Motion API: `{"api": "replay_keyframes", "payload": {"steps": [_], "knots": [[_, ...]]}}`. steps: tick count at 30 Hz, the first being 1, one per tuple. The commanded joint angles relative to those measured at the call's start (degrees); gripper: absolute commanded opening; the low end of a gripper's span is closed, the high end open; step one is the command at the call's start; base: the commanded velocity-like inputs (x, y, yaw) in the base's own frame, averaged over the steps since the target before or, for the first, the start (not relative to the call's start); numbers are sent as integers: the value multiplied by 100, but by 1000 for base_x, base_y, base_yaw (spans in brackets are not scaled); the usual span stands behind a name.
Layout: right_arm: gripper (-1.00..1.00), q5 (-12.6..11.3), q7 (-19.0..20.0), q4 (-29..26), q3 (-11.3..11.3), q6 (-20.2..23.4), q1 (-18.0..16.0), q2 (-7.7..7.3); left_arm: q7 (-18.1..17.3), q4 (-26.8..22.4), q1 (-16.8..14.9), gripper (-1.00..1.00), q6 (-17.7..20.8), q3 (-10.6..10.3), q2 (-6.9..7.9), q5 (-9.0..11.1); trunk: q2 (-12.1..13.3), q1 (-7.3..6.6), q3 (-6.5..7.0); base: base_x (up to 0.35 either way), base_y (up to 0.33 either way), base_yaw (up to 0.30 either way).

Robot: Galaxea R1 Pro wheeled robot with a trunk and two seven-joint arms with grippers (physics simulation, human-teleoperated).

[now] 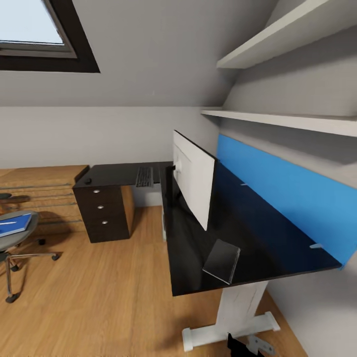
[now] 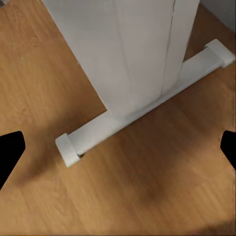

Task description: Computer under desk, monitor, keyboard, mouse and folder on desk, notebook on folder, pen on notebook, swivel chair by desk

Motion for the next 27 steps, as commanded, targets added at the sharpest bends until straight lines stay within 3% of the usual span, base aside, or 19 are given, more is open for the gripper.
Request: {"api": "replay_keyframes", "payload": {"steps": [1, 17, 22, 27], "knots": [[100, -24, -18, 12, 48, -17, -6, 3, 51, -13, -3, 100, 10, -46, 9, 43, -3, -2, -6, -200, -265, 0], [100, -48, -29, -1, 29, -5, -3, -15, 51, -12, -3, 100, 6, -26, 16, 63, -3, -2, -6, -258, -141, 0], [100, -51, 29, -54, 35, -24, -3, -323, 51, -12, -3, 100, 2, -16, 16, 66, -3, -2, -6, -43, -21, 0], [100, -218, -47, 25, -23, -98, 161, -161, 9, 150, -3, 100, -1, -140, -123, 71, -3, -2, -6, 0, 0, 0]]}}
